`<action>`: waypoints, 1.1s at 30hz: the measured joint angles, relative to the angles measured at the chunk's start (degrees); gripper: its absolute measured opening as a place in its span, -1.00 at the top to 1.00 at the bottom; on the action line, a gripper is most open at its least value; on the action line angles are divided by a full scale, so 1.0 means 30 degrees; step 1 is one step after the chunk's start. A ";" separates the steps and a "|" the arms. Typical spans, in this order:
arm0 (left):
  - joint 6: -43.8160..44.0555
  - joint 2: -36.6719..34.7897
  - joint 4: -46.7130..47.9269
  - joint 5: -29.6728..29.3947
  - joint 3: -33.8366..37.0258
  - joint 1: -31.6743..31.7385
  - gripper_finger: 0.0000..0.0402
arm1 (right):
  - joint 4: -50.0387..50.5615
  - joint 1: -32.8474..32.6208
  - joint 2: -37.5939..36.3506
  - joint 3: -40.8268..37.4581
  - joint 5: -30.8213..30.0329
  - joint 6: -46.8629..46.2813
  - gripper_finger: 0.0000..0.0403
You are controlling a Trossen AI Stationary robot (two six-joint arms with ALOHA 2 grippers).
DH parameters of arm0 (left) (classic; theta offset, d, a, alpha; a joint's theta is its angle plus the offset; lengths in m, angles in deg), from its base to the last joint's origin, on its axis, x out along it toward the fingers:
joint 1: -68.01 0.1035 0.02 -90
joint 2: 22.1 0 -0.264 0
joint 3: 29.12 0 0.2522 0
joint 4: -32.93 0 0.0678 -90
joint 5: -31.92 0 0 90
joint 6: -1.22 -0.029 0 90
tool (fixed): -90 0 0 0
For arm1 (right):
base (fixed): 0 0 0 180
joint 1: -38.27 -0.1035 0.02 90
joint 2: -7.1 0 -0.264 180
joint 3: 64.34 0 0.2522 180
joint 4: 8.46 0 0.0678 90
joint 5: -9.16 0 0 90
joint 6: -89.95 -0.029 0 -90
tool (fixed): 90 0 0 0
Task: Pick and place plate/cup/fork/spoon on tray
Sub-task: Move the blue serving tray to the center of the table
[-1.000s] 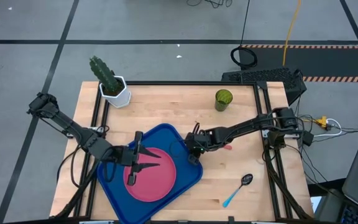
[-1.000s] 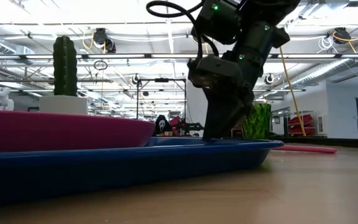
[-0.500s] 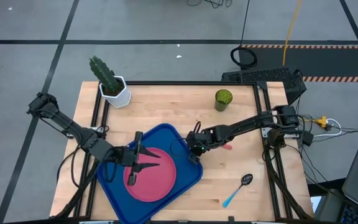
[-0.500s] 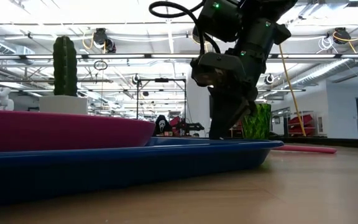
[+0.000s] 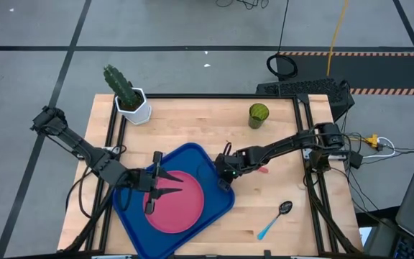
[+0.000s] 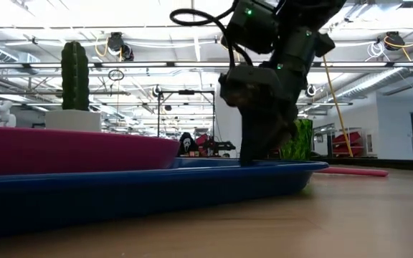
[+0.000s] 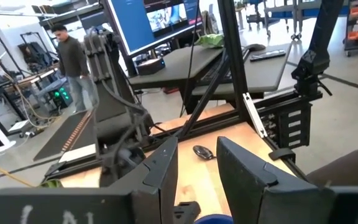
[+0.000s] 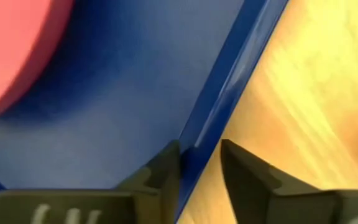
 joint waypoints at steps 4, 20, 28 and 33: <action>-0.0001 0.0000 0.0010 0.0004 0.0000 0.0000 0.43 | -0.0259 -0.0178 -0.0015 -0.0007 -0.0121 -0.0509 0.20; -0.0024 0.0000 0.0367 0.0005 0.0000 0.0000 0.43 | 0.0999 -0.1080 -0.0058 -0.0503 -0.1459 -0.2412 0.75; -0.0002 0.0000 0.0389 0.0005 0.0000 0.0000 0.43 | 0.2410 -0.1754 -0.0337 -0.0758 -0.1192 -0.3436 0.76; 0.0045 0.0000 0.0513 0.0005 0.0000 0.0000 0.43 | 0.4994 -0.2348 -0.0890 -0.0772 -0.1240 -0.4606 0.77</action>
